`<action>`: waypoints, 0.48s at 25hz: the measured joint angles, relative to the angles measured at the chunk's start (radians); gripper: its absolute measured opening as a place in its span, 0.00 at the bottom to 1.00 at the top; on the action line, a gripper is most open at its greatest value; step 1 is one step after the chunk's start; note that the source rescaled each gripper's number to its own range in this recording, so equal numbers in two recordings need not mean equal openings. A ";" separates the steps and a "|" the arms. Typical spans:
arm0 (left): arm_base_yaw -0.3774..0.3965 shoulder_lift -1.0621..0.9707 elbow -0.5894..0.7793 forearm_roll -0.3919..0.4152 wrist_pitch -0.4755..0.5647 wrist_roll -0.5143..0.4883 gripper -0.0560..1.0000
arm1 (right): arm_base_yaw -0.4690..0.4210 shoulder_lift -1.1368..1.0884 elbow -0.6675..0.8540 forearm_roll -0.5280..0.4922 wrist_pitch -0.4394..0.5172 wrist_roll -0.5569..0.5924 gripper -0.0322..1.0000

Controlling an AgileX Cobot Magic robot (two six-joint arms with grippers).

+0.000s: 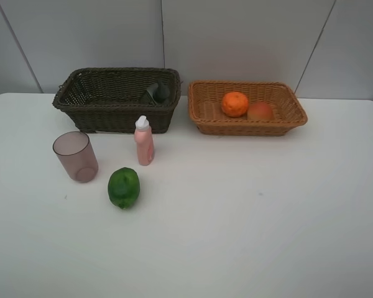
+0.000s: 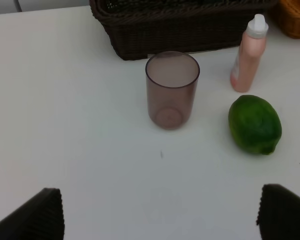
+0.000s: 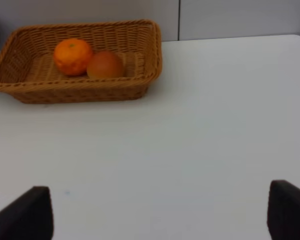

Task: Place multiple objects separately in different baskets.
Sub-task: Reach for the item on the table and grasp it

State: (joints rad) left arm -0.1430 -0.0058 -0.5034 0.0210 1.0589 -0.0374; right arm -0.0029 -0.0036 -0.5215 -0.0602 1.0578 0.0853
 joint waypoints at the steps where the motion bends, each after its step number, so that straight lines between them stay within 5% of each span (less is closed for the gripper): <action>1: 0.000 0.000 0.000 0.000 0.000 0.000 1.00 | -0.007 0.000 0.000 0.000 0.000 0.000 0.88; 12: 0.000 0.000 0.000 0.000 0.000 0.000 1.00 | -0.015 0.000 0.000 -0.001 0.000 0.000 0.88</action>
State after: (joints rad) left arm -0.1430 -0.0058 -0.5034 0.0210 1.0589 -0.0374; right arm -0.0177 -0.0036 -0.5215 -0.0613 1.0578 0.0853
